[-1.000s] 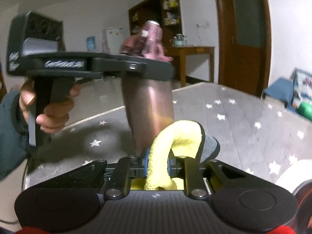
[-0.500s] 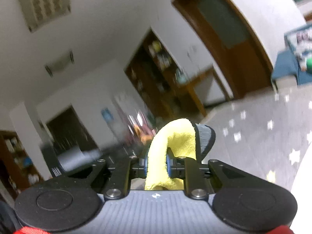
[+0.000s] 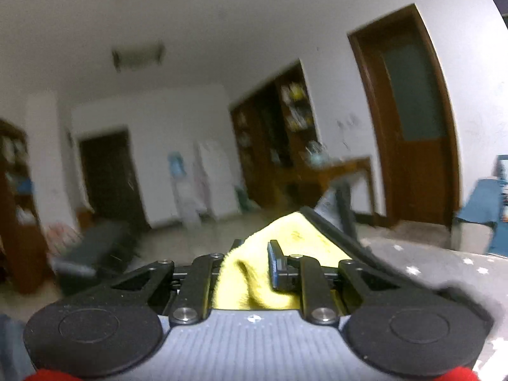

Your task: Clean container

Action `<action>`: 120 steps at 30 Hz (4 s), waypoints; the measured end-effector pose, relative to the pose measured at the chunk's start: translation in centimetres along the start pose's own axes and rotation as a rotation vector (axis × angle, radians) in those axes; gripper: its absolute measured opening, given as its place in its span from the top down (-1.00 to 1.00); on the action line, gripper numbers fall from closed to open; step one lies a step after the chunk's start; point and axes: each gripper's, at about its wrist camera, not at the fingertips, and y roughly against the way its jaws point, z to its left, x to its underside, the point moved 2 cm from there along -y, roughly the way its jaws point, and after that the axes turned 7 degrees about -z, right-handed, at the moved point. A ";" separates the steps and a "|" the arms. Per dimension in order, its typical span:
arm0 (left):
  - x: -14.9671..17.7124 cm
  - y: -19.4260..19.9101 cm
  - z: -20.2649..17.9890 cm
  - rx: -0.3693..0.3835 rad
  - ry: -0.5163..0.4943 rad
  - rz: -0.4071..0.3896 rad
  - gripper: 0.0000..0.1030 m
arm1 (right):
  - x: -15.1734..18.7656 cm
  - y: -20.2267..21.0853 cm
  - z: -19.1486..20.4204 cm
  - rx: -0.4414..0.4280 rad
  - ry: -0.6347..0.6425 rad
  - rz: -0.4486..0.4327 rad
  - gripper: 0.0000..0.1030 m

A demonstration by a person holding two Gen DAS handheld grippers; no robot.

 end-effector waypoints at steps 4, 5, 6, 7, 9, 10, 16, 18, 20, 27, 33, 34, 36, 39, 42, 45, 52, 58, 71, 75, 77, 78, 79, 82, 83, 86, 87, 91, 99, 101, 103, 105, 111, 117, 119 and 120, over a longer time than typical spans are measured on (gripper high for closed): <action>0.1 -0.1 0.4 -0.001 0.025 -0.003 -0.08 | -0.1 1.5 1.5 0.086 0.127 -0.009 0.73; 0.2 -0.2 0.4 -0.002 0.027 -0.003 -0.08 | -0.1 2.1 1.8 0.111 0.147 -0.018 0.73; 0.2 -0.3 0.4 -0.003 0.029 -0.004 -0.08 | -0.1 2.6 2.1 0.136 0.167 -0.027 0.73; 0.3 -0.3 0.5 -0.005 0.031 -0.005 -0.08 | -0.2 3.0 2.1 0.155 0.181 -0.031 0.73; 0.3 -0.4 0.5 -0.007 0.034 -0.005 -0.08 | -0.3 3.9 2.4 0.175 0.174 -0.032 0.73; 0.3 -0.5 0.5 -0.010 0.035 -0.005 -0.08 | -0.2 4.5 2.8 0.179 0.166 -0.031 0.73; 0.5 -0.4 0.8 -0.021 0.042 -0.001 -0.09 | 0.5 4.6 4.8 0.078 0.169 0.046 0.73; 0.6 -0.3 1.0 -0.021 0.047 -0.001 -0.09 | 0.3 4.3 5.4 0.100 0.213 0.044 0.74; 0.6 -0.2 1.2 -0.023 0.055 0.000 -0.09 | 0.1 4.5 5.4 0.148 0.223 0.014 0.74; 0.8 0.2 1.9 -0.022 0.090 -0.001 -0.09 | -0.5 6.2 1.7 0.261 0.044 -0.089 0.73; 0.0 -0.3 2.3 -0.019 0.094 -0.001 -0.09 | 1.8 6.1 -4.4 0.220 -0.268 -0.082 0.72; 0.0 -0.3 2.3 -0.018 0.094 -0.001 -0.09 | 2.4 6.1 -5.2 0.216 -0.313 -0.080 0.72; -0.1 -0.2 2.4 -0.017 0.097 -0.001 -0.10 | 3.7 6.6 -6.6 0.204 -0.403 -0.081 0.70; -0.2 0.0 2.4 -0.017 0.111 -0.001 -0.10 | 6.0 7.1 -8.6 0.175 -0.522 -0.056 0.70; -0.2 0.0 2.4 -0.021 0.119 -0.002 -0.10 | 8.0 6.6 -9.9 0.186 -0.585 0.001 0.70; -0.3 -0.1 2.2 -0.019 0.112 0.000 -0.11 | 9.5 6.0 -10.4 0.214 -0.573 0.071 0.70; -0.2 -0.1 1.9 -0.023 0.108 -0.002 -0.11 | 8.6 2.8 -8.4 0.260 -0.284 0.277 0.70; -0.1 -0.2 1.5 -0.036 0.098 0.002 -0.12 | 8.6 3.3 -6.1 0.203 -0.138 0.362 0.70; 1.0 0.7 1.3 -0.063 0.174 0.028 -0.56 | 9.2 2.2 -6.5 0.219 -0.128 0.436 0.70; 1.1 2.3 1.8 -0.088 0.218 0.001 -0.72 | 9.2 2.0 -6.8 0.222 -0.134 0.430 0.70; 1.0 3.3 2.0 -0.102 0.225 -0.022 -0.79 | 9.0 1.9 -6.9 0.228 -0.138 0.427 0.70; 1.0 3.7 2.0 -0.109 0.225 -0.031 -0.83 | 8.8 1.9 -6.9 0.231 -0.140 0.425 0.70; 1.0 4.1 2.0 -0.114 0.225 -0.038 -0.86 | 8.8 1.9 -6.9 0.233 -0.141 0.424 0.70; 1.4 5.2 2.1 -0.144 0.222 -0.040 -1.00 | 8.6 1.9 -6.8 0.241 -0.130 0.418 0.70; 1.7 5.5 2.2 -0.157 0.219 -0.030 -1.00 | 8.5 1.9 -6.9 0.244 -0.128 0.416 0.70; 3.1 5.6 2.9 -0.205 0.258 0.022 -1.00 | 8.4 2.0 -7.1 0.250 -0.128 0.411 0.70; 3.7 5.5 3.3 -0.229 0.277 0.046 -1.00 | 8.4 2.0 -7.1 0.250 -0.132 0.410 0.70; 5.7 4.9 4.7 -0.326 0.353 0.144 -1.00 | 8.5 2.4 -7.0 0.256 -0.146 0.399 0.70; 8.4 3.3 6.2 -0.466 0.404 0.280 -1.00 | 8.8 3.0 -6.4 0.263 -0.166 0.388 0.70; 9.0 3.0 6.3 -0.497 0.413 0.301 -1.00 | 8.9 3.1 -6.5 0.265 -0.173 0.386 0.70; 9.5 2.7 6.3 -0.526 0.422 0.315 -1.00 | 9.0 3.1 -6.4 0.268 -0.173 0.384 0.70; 9.6 2.4 6.3 -0.548 0.416 0.325 -1.00 | 9.1 3.1 -6.3 0.269 -0.173 0.382 0.70; 10.4 1.4 6.6 -0.627 0.402 0.388 -1.00 | 9.2 3.0 -6.0 0.273 -0.161 0.378 0.70; 10.9 0.6 7.1 -0.683 0.399 0.434 -1.00 | 9.3 3.0 -5.8 0.276 -0.161 0.375 0.70; 11.0 0.2 6.9 -0.690 0.375 0.452 -1.00 | 9.3 3.1 -5.6 0.276 -0.159 0.376 0.70; 11.0 0.1 6.8 -0.693 0.366 0.458 -1.00 | 9.3 3.1 -5.7 0.277 -0.156 0.376 0.70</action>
